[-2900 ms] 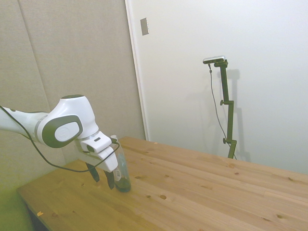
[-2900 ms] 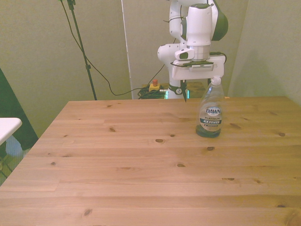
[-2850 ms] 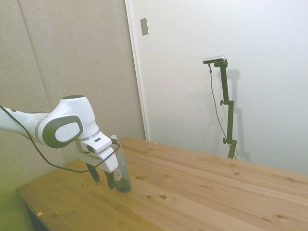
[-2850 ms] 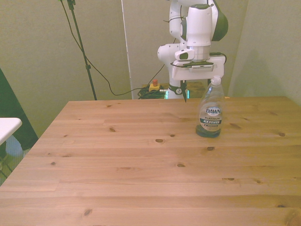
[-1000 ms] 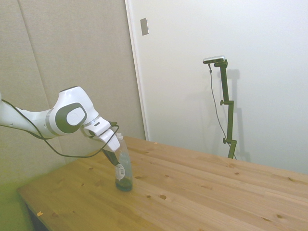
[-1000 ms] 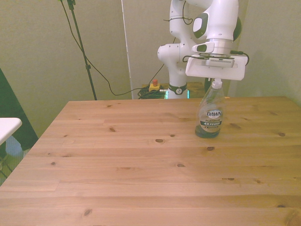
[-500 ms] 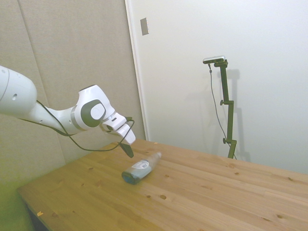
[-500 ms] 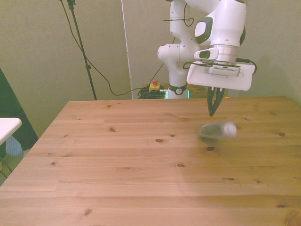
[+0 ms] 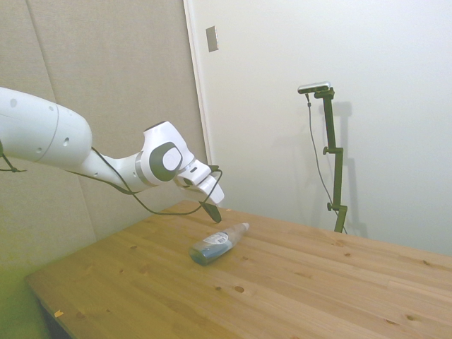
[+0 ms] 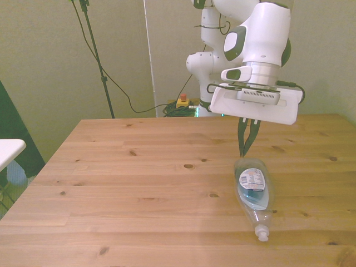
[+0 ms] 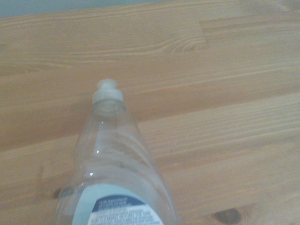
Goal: Knock down the dish soap
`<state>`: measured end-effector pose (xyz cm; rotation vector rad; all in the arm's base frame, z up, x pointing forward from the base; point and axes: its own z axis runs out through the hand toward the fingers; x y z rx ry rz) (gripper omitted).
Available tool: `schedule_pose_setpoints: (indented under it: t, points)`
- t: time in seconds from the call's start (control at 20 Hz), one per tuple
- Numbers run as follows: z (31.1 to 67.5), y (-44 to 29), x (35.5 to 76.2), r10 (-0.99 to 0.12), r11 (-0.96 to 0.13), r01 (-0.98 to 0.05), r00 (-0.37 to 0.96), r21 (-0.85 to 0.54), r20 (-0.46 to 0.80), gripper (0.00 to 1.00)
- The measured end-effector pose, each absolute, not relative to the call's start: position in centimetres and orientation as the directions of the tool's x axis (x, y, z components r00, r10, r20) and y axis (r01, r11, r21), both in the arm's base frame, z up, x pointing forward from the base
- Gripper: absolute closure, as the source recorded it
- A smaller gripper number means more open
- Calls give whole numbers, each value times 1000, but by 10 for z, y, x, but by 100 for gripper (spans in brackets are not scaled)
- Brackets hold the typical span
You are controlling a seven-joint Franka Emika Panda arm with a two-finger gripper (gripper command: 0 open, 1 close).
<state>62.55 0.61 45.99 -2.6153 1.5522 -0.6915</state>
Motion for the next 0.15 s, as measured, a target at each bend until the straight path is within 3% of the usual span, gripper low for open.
schedule_pose_setpoints:
  t: [0.15]
  points:
    - [458, -2, 644, -846, -490, -836, 386, -249, 368, 100]
